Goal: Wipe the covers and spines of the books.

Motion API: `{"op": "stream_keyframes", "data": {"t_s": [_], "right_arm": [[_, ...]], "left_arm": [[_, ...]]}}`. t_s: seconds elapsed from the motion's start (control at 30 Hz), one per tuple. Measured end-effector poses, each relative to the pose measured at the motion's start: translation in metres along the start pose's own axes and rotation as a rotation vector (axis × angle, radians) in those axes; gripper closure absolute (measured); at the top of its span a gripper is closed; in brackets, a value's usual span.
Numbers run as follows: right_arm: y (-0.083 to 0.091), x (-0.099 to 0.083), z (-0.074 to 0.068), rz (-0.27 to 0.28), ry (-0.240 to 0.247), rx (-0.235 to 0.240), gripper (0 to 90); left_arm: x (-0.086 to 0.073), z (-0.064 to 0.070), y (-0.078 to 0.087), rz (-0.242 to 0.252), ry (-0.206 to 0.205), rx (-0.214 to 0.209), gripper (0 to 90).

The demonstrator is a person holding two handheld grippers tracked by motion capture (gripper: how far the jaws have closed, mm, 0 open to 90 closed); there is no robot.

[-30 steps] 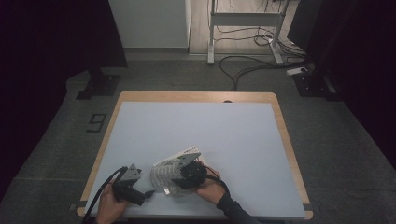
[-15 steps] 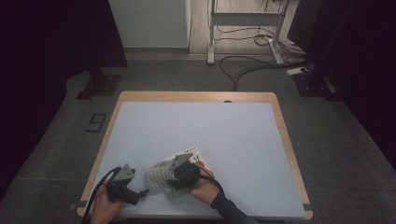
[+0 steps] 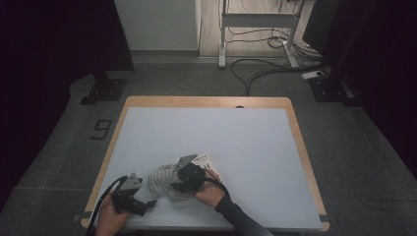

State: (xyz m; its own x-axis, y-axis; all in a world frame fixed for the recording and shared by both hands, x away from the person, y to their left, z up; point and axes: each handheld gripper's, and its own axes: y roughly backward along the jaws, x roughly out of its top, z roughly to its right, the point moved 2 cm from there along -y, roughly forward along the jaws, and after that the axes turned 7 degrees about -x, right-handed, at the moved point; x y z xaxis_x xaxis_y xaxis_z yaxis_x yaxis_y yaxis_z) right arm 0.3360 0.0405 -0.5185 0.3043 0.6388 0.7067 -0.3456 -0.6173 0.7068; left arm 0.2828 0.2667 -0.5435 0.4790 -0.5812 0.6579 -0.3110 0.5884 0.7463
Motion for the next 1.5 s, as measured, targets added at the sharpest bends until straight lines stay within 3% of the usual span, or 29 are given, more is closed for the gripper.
{"op": "stream_keyframes", "data": {"t_s": [0.37,1.13,1.33,1.5], "right_arm": [[0.007,-0.009,0.015,-0.004,-0.029,-0.02,54.6],[0.048,-0.06,0.089,-0.011,-0.187,-0.183,54.8],[0.054,-0.068,0.097,-0.01,-0.214,-0.195,54.8],[0.053,-0.067,0.098,-0.015,-0.209,-0.198,54.7]], "left_arm": [[0.0,0.0,0.0,0.001,0.001,-0.001,0.0],[0.0,0.0,0.0,-0.001,0.0,0.0,0.0],[0.0,0.0,0.0,-0.001,-0.001,0.0,0.0],[0.0,0.0,0.0,-0.001,-0.001,0.0,0.0]]}}
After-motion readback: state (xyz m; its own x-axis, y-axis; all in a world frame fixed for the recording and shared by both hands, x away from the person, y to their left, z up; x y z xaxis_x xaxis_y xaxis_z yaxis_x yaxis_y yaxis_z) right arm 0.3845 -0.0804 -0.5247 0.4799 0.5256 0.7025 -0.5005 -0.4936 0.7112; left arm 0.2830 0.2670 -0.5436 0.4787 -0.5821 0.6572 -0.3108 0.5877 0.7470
